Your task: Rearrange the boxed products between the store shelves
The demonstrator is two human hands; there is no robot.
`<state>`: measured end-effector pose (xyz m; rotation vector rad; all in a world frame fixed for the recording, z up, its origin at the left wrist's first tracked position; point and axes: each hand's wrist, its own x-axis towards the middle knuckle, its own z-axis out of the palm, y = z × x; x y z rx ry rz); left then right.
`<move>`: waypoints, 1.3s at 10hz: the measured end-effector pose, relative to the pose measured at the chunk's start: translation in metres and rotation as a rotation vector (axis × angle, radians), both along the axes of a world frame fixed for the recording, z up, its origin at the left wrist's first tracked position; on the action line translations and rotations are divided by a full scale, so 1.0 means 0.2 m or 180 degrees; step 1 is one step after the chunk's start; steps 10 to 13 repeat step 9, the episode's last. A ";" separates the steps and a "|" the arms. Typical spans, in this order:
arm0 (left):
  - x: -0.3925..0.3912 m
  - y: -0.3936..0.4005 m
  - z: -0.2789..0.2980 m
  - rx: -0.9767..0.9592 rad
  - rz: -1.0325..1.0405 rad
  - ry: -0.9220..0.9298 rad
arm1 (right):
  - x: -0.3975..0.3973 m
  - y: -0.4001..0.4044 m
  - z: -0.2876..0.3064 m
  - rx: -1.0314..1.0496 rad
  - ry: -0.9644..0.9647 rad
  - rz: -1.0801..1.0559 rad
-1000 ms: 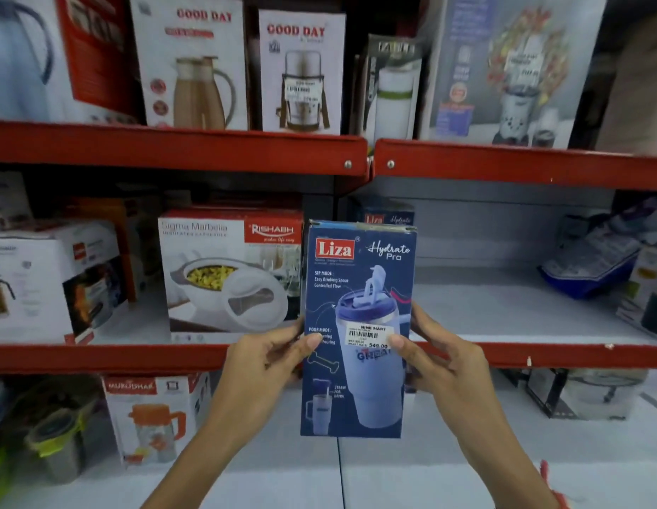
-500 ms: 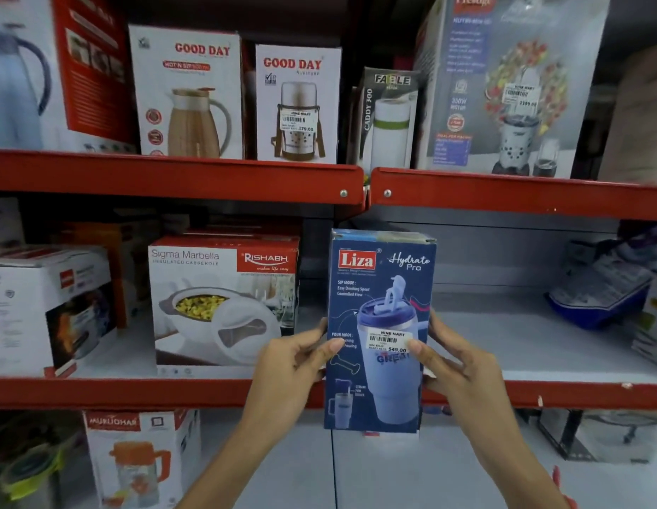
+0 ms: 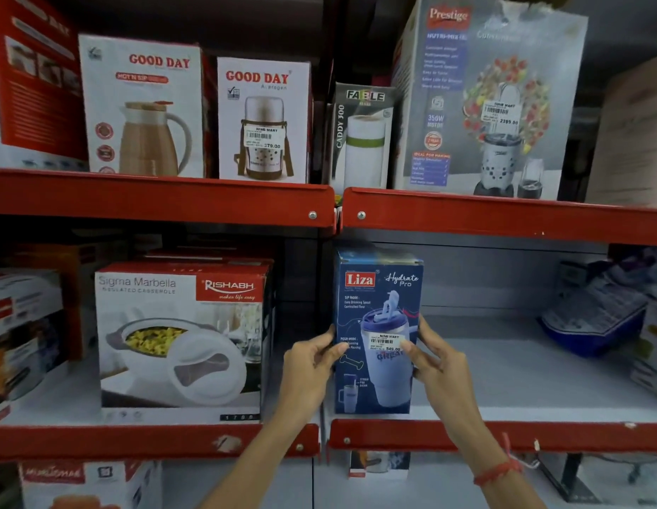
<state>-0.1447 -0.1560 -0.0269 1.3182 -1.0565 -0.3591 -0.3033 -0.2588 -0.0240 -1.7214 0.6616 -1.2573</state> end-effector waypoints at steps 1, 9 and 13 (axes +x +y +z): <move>0.01 -0.05 -0.06 0.0125 0.0040 -0.0016 | 0.02 -0.05 -0.07 0.0120 0.0035 -0.0073; 0.02 0.08 -0.03 -0.0171 0.0554 -0.0667 | 0.10 0.11 -0.05 -0.1887 0.0170 -0.1119; 0.02 0.08 -0.03 -0.0171 0.0554 -0.0667 | 0.10 0.11 -0.05 -0.1887 0.0170 -0.1119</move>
